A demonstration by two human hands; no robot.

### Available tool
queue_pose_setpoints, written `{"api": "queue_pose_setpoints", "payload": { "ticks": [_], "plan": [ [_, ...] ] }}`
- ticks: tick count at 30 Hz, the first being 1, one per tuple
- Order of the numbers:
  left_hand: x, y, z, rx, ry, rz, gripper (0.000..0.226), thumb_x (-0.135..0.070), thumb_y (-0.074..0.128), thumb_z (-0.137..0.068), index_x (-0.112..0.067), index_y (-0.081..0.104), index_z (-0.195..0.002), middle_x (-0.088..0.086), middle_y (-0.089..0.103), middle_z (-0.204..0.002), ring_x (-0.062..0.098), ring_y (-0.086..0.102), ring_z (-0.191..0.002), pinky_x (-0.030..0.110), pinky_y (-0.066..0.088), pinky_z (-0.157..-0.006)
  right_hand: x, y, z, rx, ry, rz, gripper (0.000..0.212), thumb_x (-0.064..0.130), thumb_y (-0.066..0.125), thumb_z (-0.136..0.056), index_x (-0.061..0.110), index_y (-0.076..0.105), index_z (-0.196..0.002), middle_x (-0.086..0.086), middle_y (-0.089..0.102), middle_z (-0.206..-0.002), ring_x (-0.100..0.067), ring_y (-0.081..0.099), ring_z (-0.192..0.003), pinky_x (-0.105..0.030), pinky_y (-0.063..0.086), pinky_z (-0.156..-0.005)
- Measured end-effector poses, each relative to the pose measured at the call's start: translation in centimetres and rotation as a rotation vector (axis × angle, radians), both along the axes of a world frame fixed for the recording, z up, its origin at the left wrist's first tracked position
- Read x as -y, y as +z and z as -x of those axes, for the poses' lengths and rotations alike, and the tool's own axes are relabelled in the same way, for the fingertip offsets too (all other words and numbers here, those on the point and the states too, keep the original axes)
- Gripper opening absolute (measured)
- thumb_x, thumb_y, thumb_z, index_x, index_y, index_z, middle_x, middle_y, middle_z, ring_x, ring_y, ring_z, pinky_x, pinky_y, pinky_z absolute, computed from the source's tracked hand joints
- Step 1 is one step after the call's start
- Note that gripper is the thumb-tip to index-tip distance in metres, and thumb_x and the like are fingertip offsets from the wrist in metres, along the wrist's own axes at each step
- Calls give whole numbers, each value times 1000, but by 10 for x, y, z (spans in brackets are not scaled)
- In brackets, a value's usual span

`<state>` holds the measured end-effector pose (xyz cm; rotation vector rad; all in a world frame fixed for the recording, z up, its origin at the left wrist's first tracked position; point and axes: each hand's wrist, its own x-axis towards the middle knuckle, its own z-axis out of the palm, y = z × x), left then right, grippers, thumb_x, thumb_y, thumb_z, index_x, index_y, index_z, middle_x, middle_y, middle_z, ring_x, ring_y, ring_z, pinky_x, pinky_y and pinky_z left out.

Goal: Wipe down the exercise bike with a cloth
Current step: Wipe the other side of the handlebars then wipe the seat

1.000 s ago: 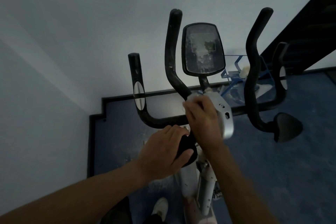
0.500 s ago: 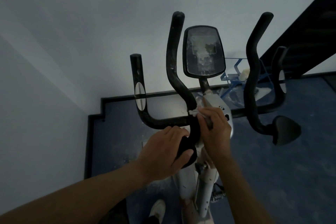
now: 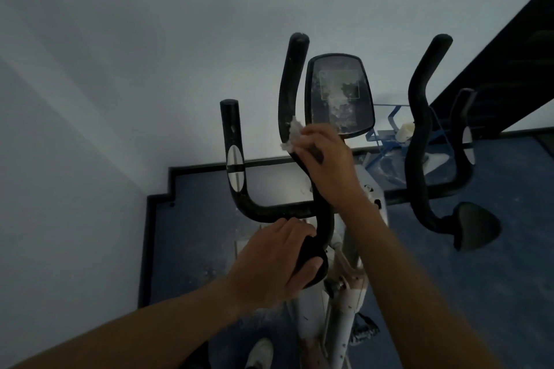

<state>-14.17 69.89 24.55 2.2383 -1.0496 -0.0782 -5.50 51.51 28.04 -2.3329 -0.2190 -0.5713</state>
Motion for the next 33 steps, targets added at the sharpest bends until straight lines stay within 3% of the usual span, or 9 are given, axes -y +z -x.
{"api": "queue_pose_setpoints", "payload": {
  "ticks": [6,10,13,20,25,28,30,33],
  "plan": [
    [0,-3,-1,19,-17,-5,39,-53,37,-104,-19,49,-121,-1,57,-106,15,52,-88,36,50,-71,16,-17,41,-26,-130,-37,11,17,69,-90,12,74,-98,7,60,-114,12,56,-106,-10,47,-92],
    [0,-1,-1,55,-36,-53,39,-51,41,-103,-19,50,-124,-1,59,-111,16,54,-93,36,51,-74,-8,0,-5,62,-114,-29,10,5,72,-89,6,73,-99,2,61,-110,19,53,-103,-5,44,-91],
    [0,1,-1,51,-40,-55,39,-50,42,-103,-18,50,-124,-1,59,-112,15,54,-94,34,51,-75,-23,14,-46,137,-147,-77,7,3,70,-91,7,71,-97,1,63,-104,10,60,-94,-9,48,-89],
    [0,-2,-2,52,-30,-24,37,-47,46,-101,-17,54,-121,-1,60,-111,15,55,-92,34,51,-74,-4,-12,11,-2,-208,-2,13,7,65,-96,11,71,-107,3,60,-106,15,55,-94,-7,47,-81],
    [0,-4,-2,56,-42,-4,35,-47,46,-101,-18,53,-120,-2,60,-111,15,55,-92,33,51,-74,-3,-8,6,11,-192,-17,12,9,68,-94,11,73,-104,2,60,-108,5,57,-91,-17,52,-88],
    [0,-3,-2,51,-41,-19,37,-49,42,-102,-19,52,-121,-2,60,-112,15,55,-92,34,51,-74,-25,6,-25,104,-220,-57,12,5,71,-92,4,73,-103,-6,58,-108,8,52,-93,-7,46,-90],
    [0,-3,-2,48,-40,-30,38,-49,42,-102,-18,53,-122,-2,60,-113,15,55,-94,33,51,-76,-37,12,-40,153,-223,-70,10,4,71,-91,2,73,-101,-2,53,-107,15,51,-98,-3,41,-93],
    [-1,-4,-2,50,-36,-24,36,-47,45,-101,-18,54,-121,-3,60,-112,14,55,-93,32,51,-75,-41,4,-38,146,-191,-8,6,6,70,-94,2,71,-98,1,50,-108,5,50,-95,-6,43,-92]
  ]
}}
